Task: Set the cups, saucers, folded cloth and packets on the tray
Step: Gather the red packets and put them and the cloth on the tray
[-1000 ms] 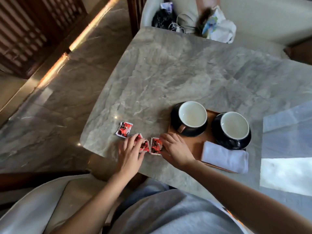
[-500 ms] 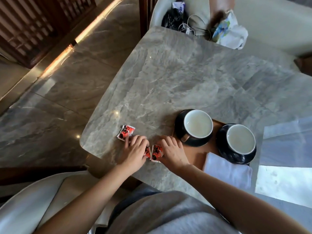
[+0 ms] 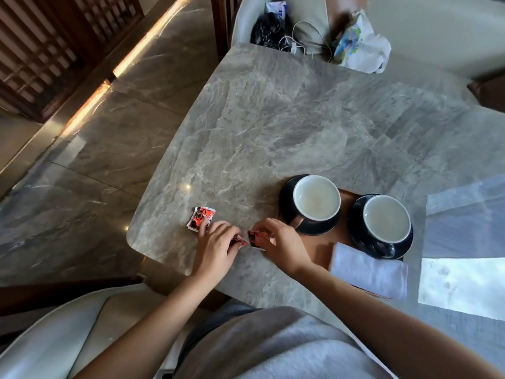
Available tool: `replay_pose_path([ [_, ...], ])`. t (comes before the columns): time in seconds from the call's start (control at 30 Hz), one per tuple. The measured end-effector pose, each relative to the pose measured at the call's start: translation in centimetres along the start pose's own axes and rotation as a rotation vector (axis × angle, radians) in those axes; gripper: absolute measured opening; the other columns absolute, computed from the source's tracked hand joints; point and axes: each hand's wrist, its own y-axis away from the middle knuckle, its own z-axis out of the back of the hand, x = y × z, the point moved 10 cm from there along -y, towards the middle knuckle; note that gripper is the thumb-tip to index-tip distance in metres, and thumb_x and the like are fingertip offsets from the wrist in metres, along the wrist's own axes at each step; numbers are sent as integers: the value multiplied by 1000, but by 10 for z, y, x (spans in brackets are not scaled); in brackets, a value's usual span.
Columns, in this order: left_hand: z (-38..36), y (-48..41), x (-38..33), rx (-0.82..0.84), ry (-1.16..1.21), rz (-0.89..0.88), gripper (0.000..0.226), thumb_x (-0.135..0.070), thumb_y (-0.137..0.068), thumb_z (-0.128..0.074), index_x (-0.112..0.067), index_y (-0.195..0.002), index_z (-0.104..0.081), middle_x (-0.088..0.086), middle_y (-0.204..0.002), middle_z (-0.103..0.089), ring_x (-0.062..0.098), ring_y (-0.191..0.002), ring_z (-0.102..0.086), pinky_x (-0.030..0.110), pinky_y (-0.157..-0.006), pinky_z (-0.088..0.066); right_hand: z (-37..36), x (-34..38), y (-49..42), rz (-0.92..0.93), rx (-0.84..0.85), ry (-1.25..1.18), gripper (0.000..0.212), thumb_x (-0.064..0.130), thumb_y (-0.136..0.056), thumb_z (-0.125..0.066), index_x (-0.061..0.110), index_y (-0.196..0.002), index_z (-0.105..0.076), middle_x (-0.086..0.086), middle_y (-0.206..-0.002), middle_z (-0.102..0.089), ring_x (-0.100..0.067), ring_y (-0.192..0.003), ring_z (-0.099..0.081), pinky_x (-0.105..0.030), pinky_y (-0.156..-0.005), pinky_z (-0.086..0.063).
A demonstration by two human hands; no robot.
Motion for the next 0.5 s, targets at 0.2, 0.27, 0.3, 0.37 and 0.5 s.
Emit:
replay_pose_path([
  [0.2, 20, -13, 5, -121, 358, 143, 9, -12, -80, -67, -20, -84, -65, -10, -83, -65, 7, -84, -56, 22, -80, -40, 32, -3, -2, -73, -116, -247, 17, 11, -82, -65, 28, -87, -64, 7, -82, -69, -10, -74, -64, -29, -71, -53],
  [0.27, 19, -15, 11, -123, 658, 290, 16, -6, -83, -63, -21, -86, -65, -10, -86, -66, 4, -83, -60, 15, -75, -43, 36, 3, -4, -56, -101, -280, 17, 10, -81, -68, 26, -84, -64, 4, -83, -66, -12, -77, -63, -29, -73, -51],
  [0.3, 16, -15, 12, -114, 792, 362, 19, -5, -85, -61, -23, -87, -65, -8, -87, -67, 5, -83, -62, 14, -74, -45, 37, 8, -6, -37, -91, -267, 17, 10, -81, -69, 26, -84, -64, 5, -83, -62, -11, -77, -61, -27, -74, -50],
  [0.37, 6, -11, 9, -80, 1030, 507, 22, -6, -88, -58, -26, -87, -69, -4, -88, -70, 7, -82, -66, 14, -70, -49, 36, 16, -10, -10, -72, -251, 22, 9, -80, -70, 29, -84, -62, 10, -83, -54, -2, -74, -56, -17, -72, -45],
  [0.5, -22, 13, 2, -3, 1417, 835, 21, -23, -94, -49, -20, -87, -69, 1, -81, -71, 12, -72, -66, 24, -64, -51, 26, 21, -14, -23, -43, -252, 19, 10, -78, -71, 25, -86, -63, 9, -84, -54, 2, -71, -54, -7, -68, -41],
])
